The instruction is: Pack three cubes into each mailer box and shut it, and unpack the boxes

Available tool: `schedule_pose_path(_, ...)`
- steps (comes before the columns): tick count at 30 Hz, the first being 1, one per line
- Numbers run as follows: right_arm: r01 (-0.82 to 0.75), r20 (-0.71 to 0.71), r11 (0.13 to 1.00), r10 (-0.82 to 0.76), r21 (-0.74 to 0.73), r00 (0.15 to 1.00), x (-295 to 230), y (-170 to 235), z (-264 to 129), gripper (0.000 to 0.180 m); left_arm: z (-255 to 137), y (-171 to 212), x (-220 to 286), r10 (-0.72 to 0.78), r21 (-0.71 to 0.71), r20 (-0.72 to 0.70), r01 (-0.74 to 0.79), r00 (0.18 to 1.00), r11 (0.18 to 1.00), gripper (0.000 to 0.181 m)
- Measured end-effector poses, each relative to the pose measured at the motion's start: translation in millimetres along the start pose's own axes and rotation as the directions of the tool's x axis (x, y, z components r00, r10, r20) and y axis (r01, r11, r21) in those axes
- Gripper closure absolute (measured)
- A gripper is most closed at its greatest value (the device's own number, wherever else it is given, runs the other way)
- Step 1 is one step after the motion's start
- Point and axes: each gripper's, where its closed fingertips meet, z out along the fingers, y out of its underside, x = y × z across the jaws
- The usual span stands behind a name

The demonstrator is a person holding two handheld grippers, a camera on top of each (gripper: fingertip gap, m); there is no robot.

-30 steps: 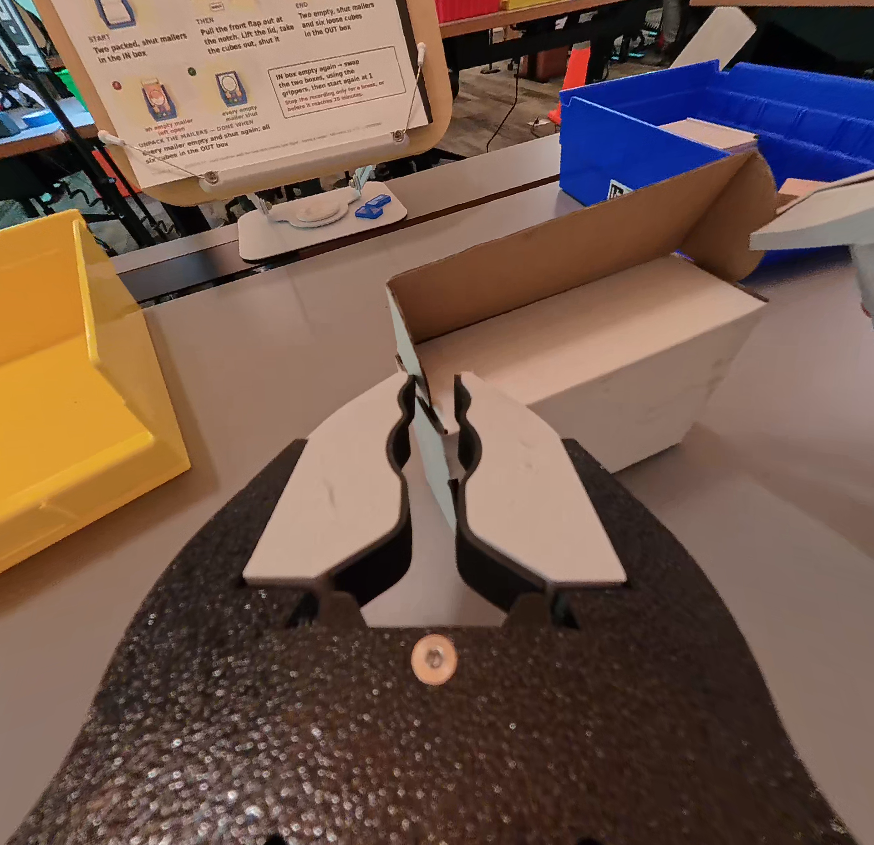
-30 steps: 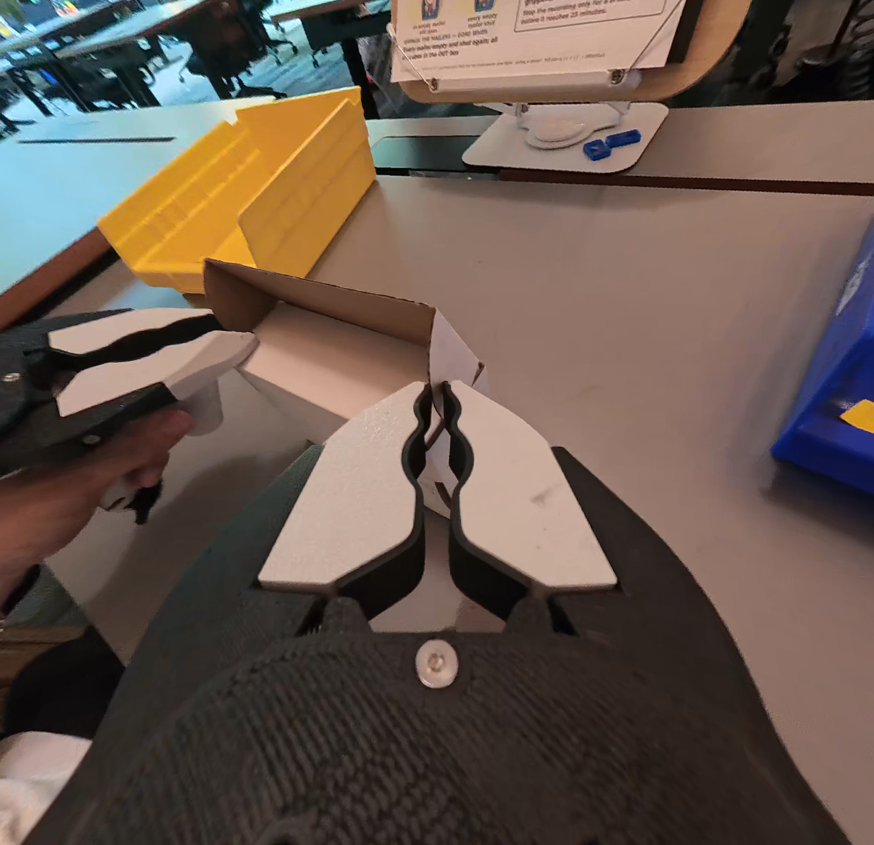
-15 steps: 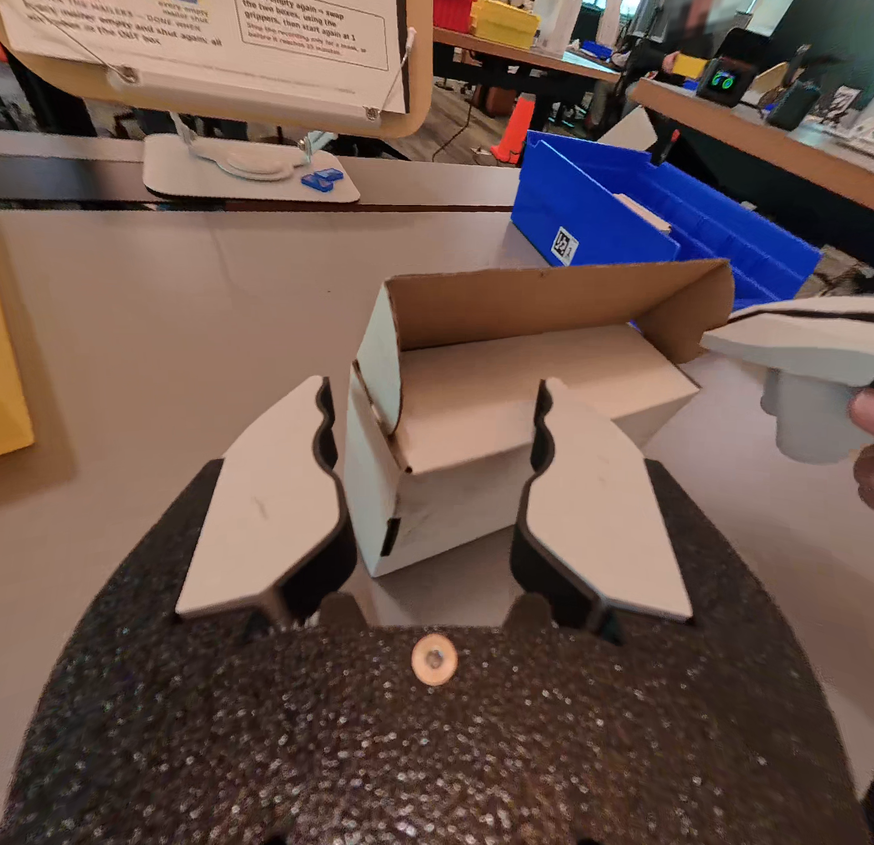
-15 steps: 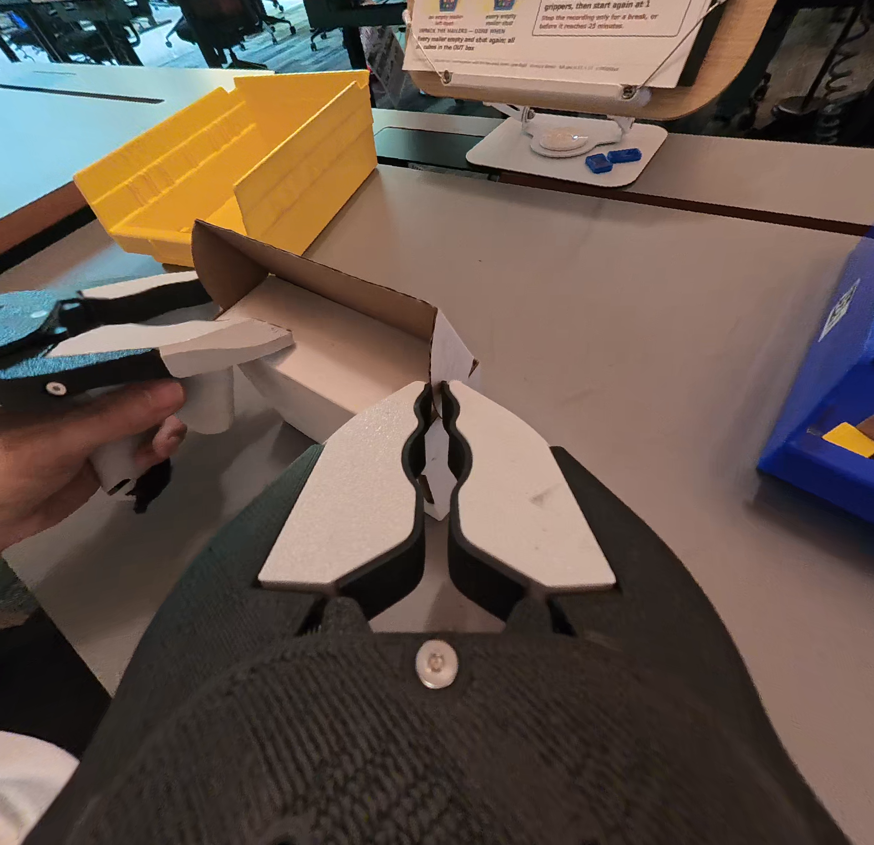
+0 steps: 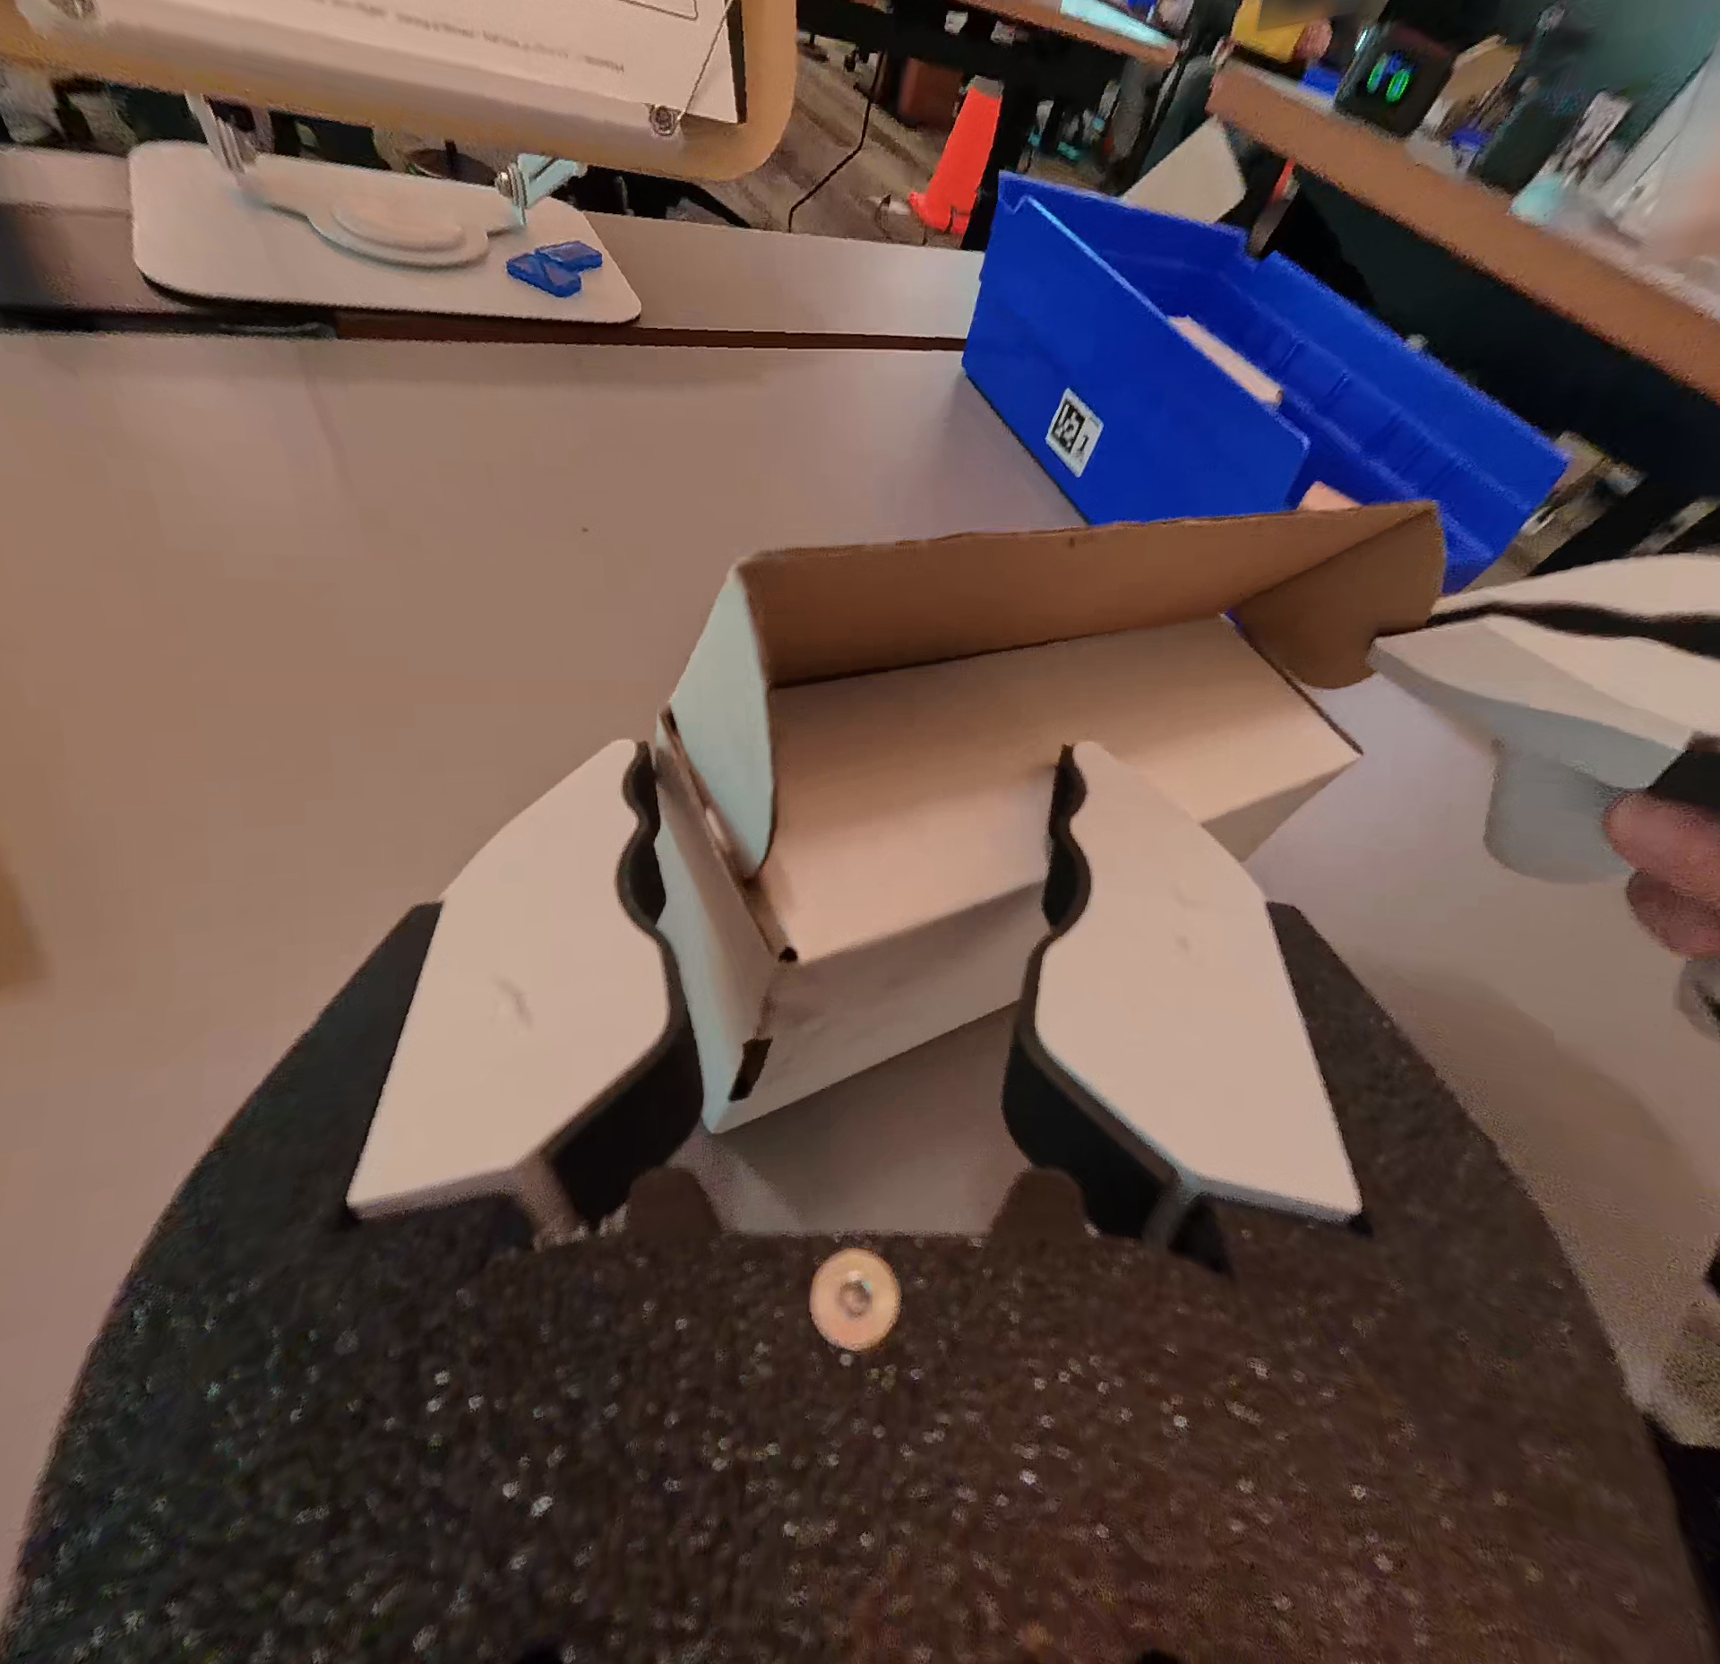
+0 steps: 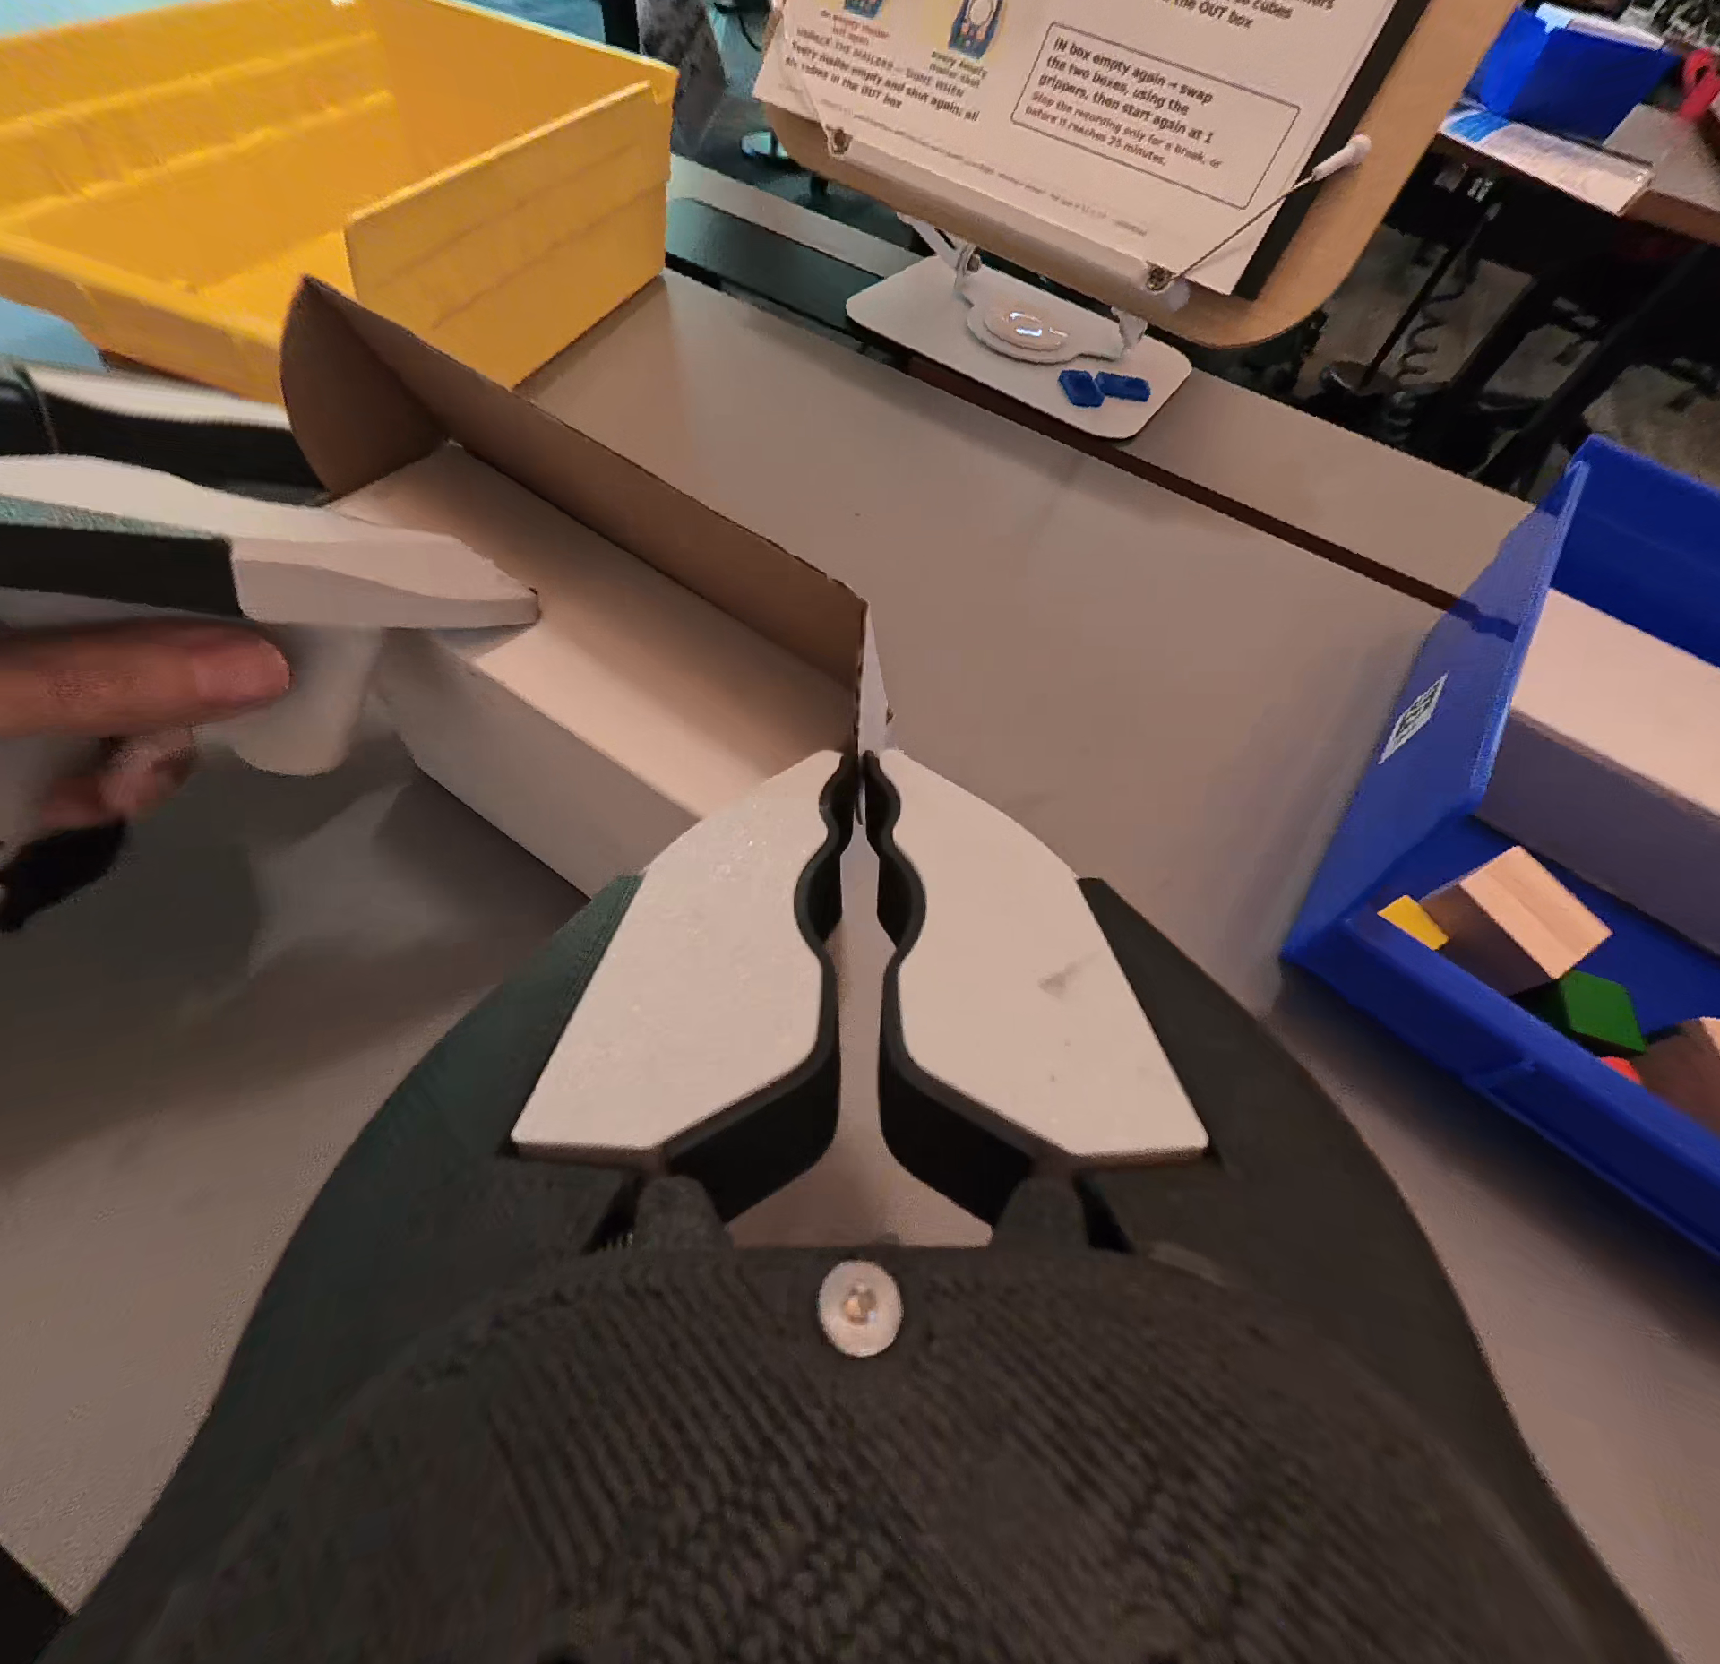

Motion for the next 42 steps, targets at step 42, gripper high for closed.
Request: schedule_pose_path(42, -0.008, 0.047, 0.999, 0.010, -0.036, 0.999, -7.4, -3.1, 5.7, 0.176, -22.3, -27.6, -6.2, 0.341, 0.014, 0.059, -0.343, 0.938, 0.939, 0.115)
